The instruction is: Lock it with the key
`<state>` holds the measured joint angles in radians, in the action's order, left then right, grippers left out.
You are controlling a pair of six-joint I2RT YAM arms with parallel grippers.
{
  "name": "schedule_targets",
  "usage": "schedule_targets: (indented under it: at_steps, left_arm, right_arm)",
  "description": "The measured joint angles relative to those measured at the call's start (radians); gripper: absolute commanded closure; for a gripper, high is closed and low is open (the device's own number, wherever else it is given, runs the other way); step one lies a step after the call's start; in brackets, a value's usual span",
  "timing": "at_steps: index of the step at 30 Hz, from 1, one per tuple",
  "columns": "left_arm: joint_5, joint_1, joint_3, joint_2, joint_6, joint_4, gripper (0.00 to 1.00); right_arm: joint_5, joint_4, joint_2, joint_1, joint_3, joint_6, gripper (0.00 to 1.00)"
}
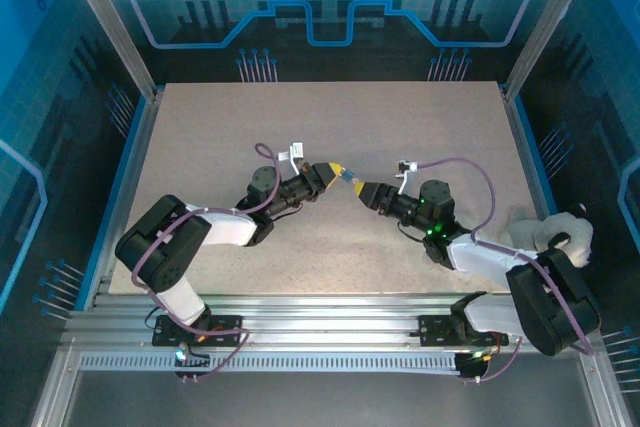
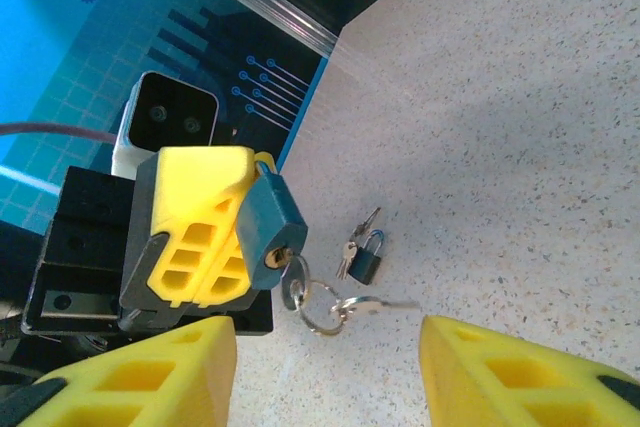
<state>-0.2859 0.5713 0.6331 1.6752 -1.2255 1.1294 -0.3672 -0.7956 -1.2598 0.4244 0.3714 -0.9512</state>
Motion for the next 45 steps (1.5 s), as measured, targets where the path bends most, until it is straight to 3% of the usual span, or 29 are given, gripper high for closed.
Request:
schedule_targets:
  at_steps: [6,15,45]
  left_arm:
    - [-0.010,0.000,0.000,0.084,-0.073,0.130,1.00]
    - [-0.027,0.001,-0.002,0.138,-0.116,0.185,1.00]
    - [-0.045,0.009,-0.003,0.138,-0.138,0.204,1.00]
  right_arm:
    - [-0.019,-0.045,-0.009,-0.016,0.001,-0.033,0.53]
    - [-0.041,-0.105,-0.032,-0.037,0.001,-0.071,0.59]
    - [-0.107,-0.223,-0.128,-0.047,0.001,-0.142,0.81]
